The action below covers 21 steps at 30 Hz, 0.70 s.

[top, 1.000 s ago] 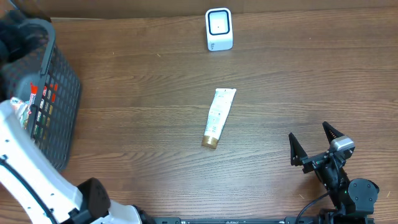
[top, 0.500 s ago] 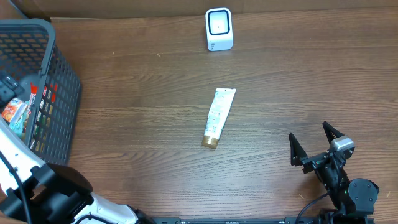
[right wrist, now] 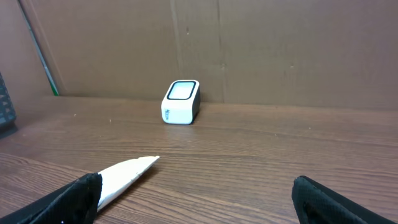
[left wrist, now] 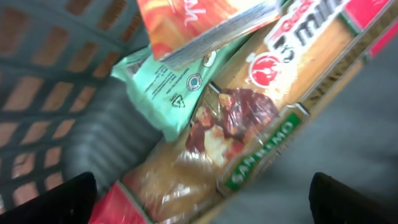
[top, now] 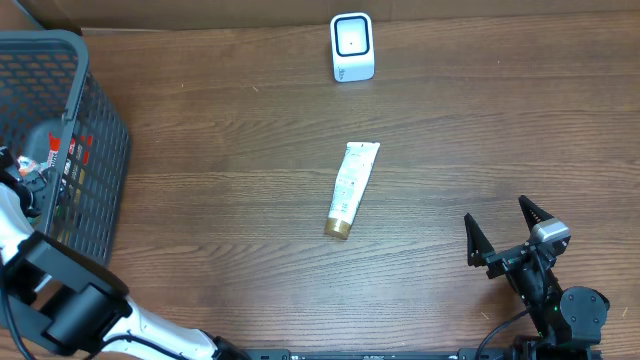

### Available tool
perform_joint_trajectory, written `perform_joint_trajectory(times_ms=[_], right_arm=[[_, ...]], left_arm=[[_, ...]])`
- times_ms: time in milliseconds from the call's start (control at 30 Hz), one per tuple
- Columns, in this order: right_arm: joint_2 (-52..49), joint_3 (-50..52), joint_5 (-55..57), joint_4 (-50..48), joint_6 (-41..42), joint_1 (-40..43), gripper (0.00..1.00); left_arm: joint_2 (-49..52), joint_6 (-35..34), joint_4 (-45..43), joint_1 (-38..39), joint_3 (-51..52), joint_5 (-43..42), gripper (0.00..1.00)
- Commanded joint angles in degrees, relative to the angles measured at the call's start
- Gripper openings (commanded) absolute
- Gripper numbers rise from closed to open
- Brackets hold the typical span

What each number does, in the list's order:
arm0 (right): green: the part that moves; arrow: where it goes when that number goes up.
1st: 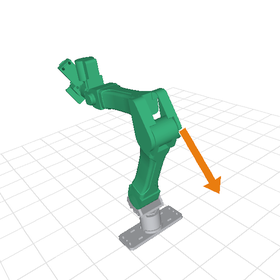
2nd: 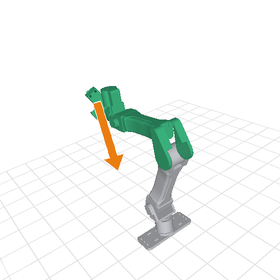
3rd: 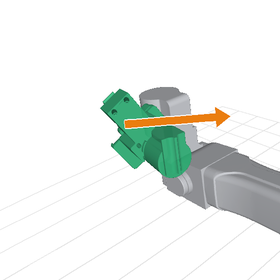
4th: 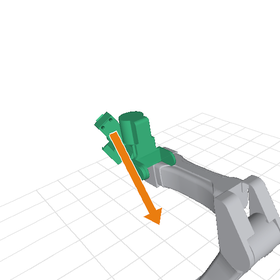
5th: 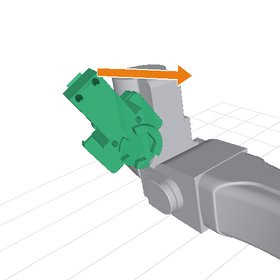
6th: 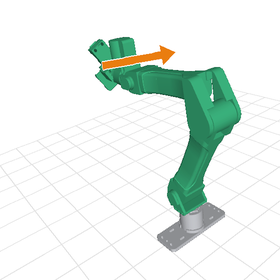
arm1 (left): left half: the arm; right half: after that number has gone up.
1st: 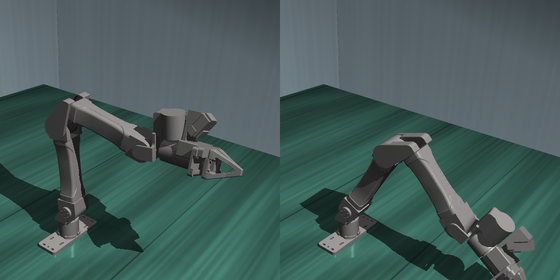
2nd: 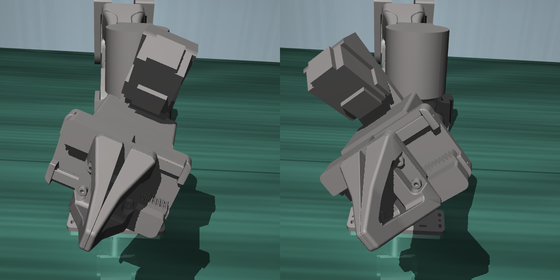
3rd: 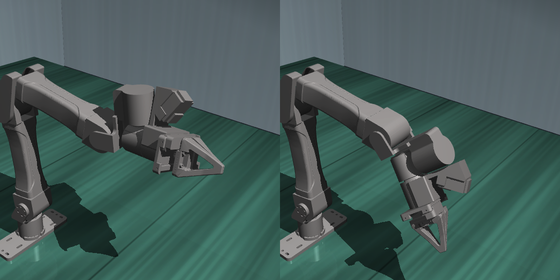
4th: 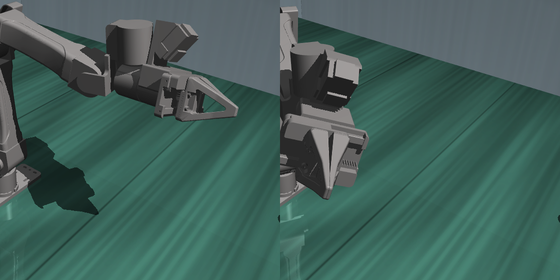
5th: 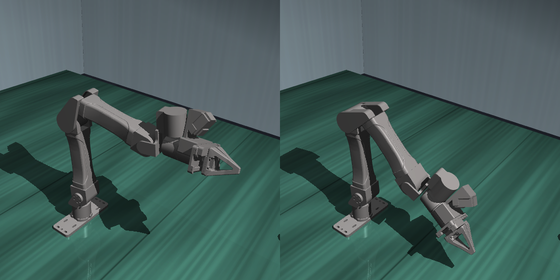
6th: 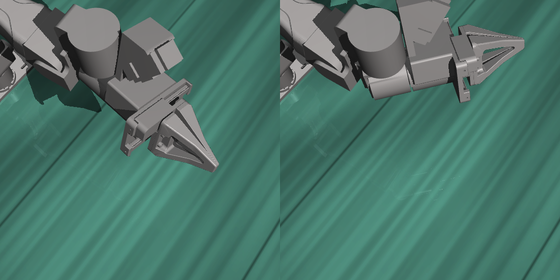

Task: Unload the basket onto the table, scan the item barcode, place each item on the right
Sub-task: 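Reach the left gripper back into the basket toward the pasta pack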

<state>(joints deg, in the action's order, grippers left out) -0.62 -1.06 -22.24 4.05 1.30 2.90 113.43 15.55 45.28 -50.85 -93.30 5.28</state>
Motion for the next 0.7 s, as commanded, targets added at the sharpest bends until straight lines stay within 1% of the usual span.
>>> perform_joint_trajectory(times_ms=[0,33,133,267,300,333,367,433,467,500,533,667], right_arm=[[0.3,0.2,0.1,-0.2,0.3,-0.3,1.00],[0.1,0.2,0.1,-0.2,0.3,-0.3,1.00],[-0.5,0.2,0.1,-0.2,0.3,-0.3,1.00],[-1.1,0.2,0.1,-0.2,0.3,-0.3,1.00],[-1.1,0.2,0.1,-0.2,0.2,-0.3,1.00],[-1.1,0.2,0.1,-0.2,0.2,-0.3,1.00],[-1.1,0.2,0.1,-0.2,0.2,-0.3,1.00],[-1.1,0.2,0.1,-0.2,0.2,-0.3,1.00],[-1.1,0.2,0.1,-0.2,0.2,-0.3,1.00],[-1.1,0.2,0.1,-0.2,0.2,-0.3,1.00],[-1.1,0.2,0.1,-0.2,0.2,-0.3,1.00],[-1.1,0.2,0.1,-0.2,0.2,-0.3,1.00]], left_arm=[[3.6,3.2,-0.5,-0.7,0.4,-1.7,1.00],[4.8,4.0,-0.3,-0.7,0.4,-1.6,1.00],[7.2,4.0,0.0,-0.7,0.4,-0.2,0.97],[9.9,3.5,0.7,-0.7,0.4,-0.4,0.96],[10.4,3.5,1.1,-0.7,0.4,-0.5,0.94],[10.9,3.5,1.4,-0.5,0.4,-0.5,0.89],[11.4,3.2,1.9,-0.5,0.4,-0.9,0.82],[11.6,2.4,2.7,-0.4,0.5,-2.7,0.58],[11.6,1.9,2.8,-0.5,0.5,-3.4,0.39],[11.6,1.7,2.8,-0.5,0.5,-3.6,0.15],[11.5,1.3,2.9,-0.5,0.4,-3.6,0.04],[10.8,-1.0,4.1,-0.3,-0.2,-3.9,0.04]])
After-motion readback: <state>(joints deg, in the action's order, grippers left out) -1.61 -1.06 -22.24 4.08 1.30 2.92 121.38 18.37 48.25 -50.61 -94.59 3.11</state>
